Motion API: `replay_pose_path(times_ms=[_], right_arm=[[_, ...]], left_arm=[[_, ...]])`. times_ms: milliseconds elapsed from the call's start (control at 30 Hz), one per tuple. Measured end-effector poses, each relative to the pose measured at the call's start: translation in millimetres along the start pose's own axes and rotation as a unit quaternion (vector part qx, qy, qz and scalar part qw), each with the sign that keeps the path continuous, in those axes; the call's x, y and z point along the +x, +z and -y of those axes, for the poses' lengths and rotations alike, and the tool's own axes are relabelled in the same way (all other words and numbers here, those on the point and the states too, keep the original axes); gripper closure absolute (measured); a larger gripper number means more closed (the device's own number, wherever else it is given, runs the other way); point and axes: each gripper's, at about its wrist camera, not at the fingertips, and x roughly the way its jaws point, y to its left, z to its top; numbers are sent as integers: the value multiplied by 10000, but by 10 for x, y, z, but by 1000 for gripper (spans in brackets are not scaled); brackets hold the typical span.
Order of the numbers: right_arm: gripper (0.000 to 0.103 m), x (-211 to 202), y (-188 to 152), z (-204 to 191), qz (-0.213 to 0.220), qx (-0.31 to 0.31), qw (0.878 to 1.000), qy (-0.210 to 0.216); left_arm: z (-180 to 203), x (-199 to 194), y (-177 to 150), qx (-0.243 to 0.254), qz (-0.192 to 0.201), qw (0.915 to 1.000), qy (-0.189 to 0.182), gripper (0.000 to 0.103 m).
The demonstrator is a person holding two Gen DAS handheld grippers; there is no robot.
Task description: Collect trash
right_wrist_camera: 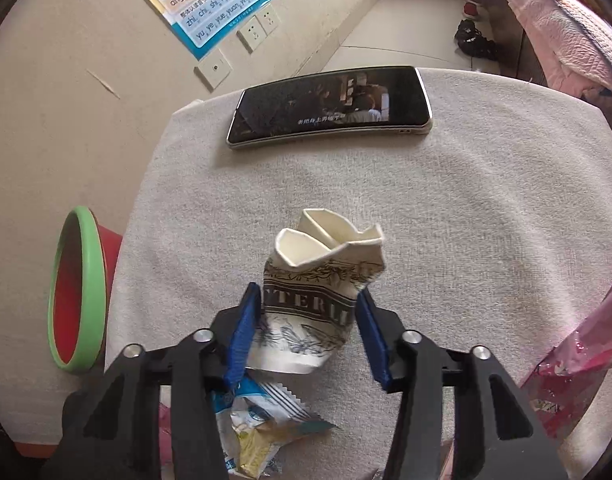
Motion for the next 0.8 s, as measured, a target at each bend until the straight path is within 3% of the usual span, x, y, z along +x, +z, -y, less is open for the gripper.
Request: replay_pose_path(times_ms=[200, 300, 433, 600, 800], right_arm=[[60, -224, -157, 40, 149, 9, 9996, 231], [60, -390, -286, 67, 183, -46, 9993, 322], [60, -582, -478, 155, 274, -18, 9991, 311], [60, -684, -627, 251, 282, 128, 9991, 284], [60, -713, -700, 203, 230, -114, 9996, 119]], left_arm=[[9, -109, 43, 125, 199, 9997, 51, 39], [96, -178, 124, 374, 341, 9987, 35, 27], [189, -109, 320, 676, 372, 9970, 95, 26], [251, 245, 482, 1019, -121, 9946, 134, 26], [146, 556, 448, 780, -441, 9952, 384, 26]])
